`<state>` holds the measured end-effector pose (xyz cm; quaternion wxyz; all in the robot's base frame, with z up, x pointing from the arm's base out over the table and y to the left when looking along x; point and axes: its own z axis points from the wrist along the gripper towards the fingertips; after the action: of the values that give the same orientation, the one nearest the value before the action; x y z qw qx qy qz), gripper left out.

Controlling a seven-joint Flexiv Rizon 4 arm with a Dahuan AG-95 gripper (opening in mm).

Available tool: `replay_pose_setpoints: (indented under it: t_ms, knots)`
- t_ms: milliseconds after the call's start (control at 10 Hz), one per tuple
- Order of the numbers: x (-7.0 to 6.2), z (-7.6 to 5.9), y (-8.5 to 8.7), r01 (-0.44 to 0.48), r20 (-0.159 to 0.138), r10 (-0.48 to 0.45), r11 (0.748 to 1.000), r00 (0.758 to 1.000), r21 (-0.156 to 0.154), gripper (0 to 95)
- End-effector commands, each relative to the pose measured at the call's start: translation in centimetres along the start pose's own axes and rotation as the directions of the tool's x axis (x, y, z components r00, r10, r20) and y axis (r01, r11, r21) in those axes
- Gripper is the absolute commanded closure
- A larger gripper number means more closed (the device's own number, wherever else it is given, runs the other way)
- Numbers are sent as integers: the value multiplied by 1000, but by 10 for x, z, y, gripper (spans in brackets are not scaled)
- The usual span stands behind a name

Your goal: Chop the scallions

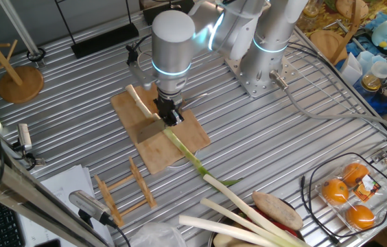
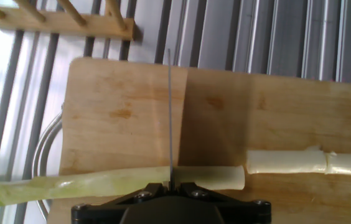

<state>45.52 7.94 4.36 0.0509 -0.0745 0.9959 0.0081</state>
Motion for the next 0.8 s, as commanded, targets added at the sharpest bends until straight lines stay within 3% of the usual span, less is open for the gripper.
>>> replay_pose_setpoints:
  t_ms: [100,200,500,800]
  knots:
    - [-15,42,1,-12,-33,12,1000,999,1,950]
    - [-24,39,2,-16,-53,16,1000,998,-1,950]
    - [-41,42,5,-23,-58,24,1000,998,6,950]
    - [-43,37,6,-10,-78,11,1000,997,9,950]
